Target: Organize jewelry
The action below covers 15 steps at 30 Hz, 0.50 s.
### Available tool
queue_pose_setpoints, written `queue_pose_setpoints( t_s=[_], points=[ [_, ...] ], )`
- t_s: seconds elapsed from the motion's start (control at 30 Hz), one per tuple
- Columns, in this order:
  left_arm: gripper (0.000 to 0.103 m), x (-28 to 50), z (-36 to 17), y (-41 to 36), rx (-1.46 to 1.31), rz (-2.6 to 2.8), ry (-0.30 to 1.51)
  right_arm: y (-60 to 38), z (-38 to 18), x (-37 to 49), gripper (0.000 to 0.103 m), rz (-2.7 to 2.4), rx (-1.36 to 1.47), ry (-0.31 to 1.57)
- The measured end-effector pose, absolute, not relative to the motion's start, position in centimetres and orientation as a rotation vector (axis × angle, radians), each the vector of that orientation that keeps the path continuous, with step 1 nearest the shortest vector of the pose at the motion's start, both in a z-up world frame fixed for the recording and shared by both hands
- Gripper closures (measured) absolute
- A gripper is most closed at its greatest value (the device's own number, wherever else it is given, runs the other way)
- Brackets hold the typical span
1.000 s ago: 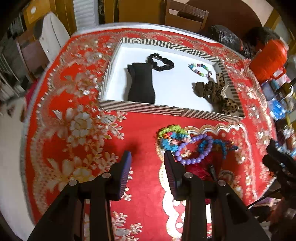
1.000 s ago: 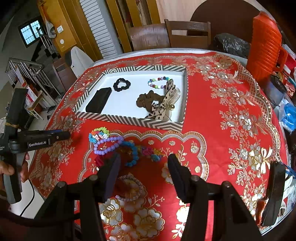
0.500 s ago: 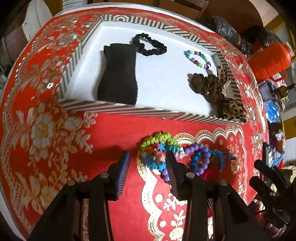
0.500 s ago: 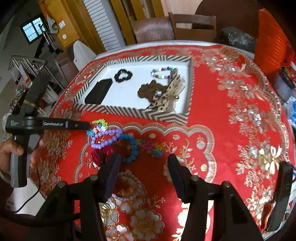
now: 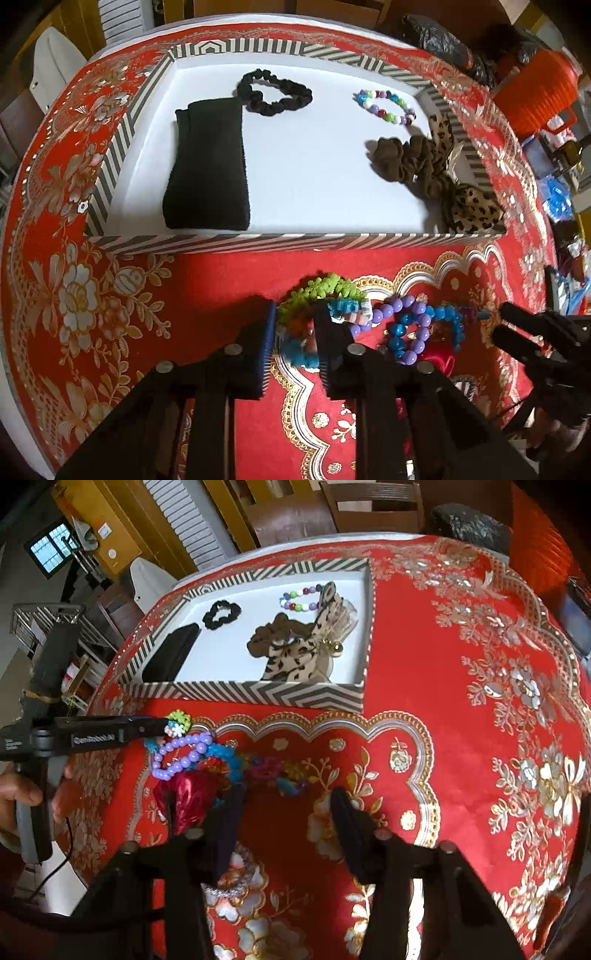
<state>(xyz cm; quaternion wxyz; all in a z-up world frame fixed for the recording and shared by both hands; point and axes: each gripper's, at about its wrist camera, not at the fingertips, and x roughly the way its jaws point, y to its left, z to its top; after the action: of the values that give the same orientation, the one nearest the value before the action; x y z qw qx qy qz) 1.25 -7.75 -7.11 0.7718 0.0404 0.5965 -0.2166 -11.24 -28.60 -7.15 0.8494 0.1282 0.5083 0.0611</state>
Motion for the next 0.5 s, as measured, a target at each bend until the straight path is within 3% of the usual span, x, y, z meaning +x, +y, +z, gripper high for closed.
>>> queue_pose_setpoints(
  t_s=[0.1, 0.13, 0.23, 0.5],
  points=[
    [0.103, 1.3, -6.8, -7.2, 0.064, -0.490, 1.293, -28.3, -8.2, -10.5, 0.076, 0.135, 0.259, 1.087],
    [0.103, 1.2, -6.5, -7.1, 0.064, -0.495, 1.287, -28.3, -8.4, -10.3, 0.084, 0.143, 0.270, 1.088],
    [0.103, 0.8, -5.5, -6.5, 0.064, -0.511, 1.267, -28.3, -9.0, -10.0, 0.092, 0.145, 0.274, 1.084],
    [0.103, 0.3, -3.1, -5.0, 0.040, -0.535, 1.227, -28.3, -5.1, -11.3, 0.095, 0.146, 0.257, 1.009]
  ],
)
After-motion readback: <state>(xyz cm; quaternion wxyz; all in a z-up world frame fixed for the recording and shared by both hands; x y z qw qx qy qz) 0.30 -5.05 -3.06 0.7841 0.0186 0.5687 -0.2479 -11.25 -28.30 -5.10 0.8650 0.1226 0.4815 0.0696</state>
